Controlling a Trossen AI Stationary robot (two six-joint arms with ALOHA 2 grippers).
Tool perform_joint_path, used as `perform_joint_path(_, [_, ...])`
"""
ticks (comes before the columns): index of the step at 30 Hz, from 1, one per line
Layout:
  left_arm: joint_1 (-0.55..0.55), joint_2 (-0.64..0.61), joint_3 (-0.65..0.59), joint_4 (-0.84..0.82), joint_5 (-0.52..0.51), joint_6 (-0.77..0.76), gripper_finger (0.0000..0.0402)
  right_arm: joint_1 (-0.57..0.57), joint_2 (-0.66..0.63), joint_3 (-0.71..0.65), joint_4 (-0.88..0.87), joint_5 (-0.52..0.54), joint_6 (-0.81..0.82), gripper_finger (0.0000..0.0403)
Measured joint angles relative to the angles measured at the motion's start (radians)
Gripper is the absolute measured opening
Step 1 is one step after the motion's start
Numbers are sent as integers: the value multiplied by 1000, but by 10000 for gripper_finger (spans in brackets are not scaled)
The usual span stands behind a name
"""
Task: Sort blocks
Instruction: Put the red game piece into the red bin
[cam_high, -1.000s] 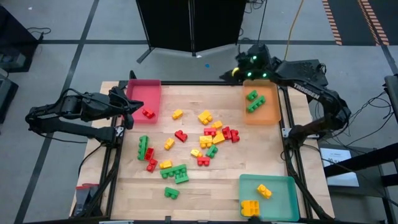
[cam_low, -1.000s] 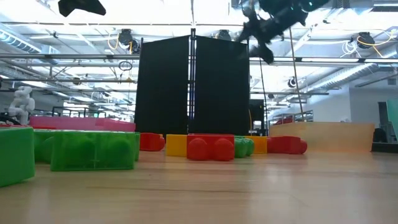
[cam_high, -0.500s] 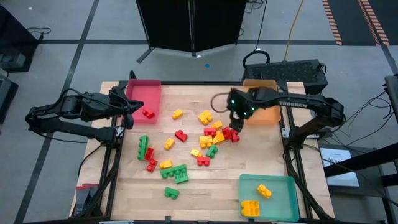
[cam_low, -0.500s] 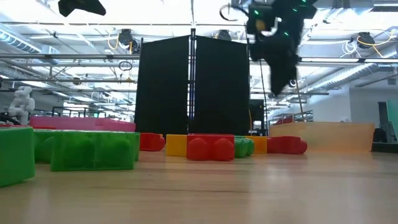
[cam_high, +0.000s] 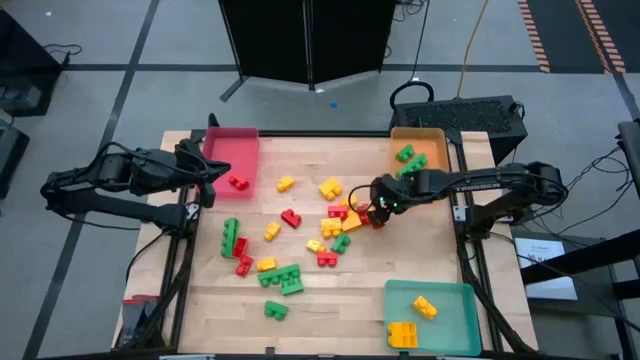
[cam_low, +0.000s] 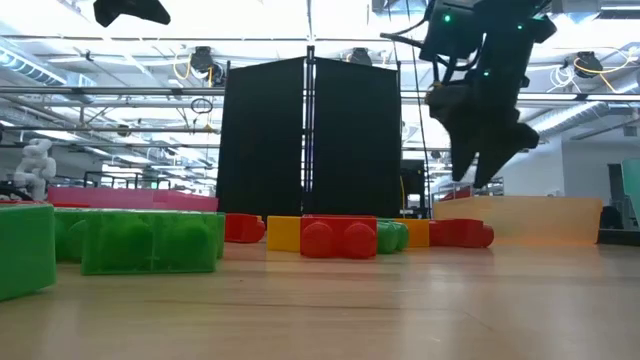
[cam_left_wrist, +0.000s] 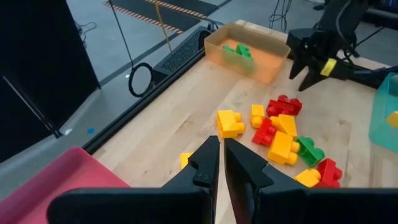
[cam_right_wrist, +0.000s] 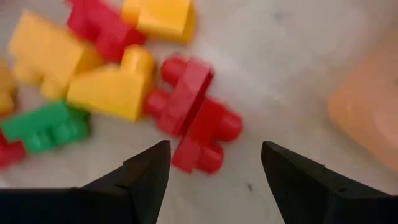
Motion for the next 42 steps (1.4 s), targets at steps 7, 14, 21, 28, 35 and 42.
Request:
perform_joint_path(7, [0,0,0,0,0,-1,31,31,18,-36,29,69,114,247])
perform_joint_path(14, [0,0,0,0,1,-1,31,67,75,-51,95,68,163,247])
perform_joint_path(21, [0,0,0,0,1,0,31,98,155,-51,129,64,181,247])
perform_joint_path(28, [0,0,0,0,1,0,31,105,213,-50,128,20,196,247])
perform_joint_path(35, [0,0,0,-1,5,0,31,105,291,-45,135,-18,201,243])
perform_joint_path(42, [0,0,0,-1,4,6,31,104,294,-48,145,-15,213,179])
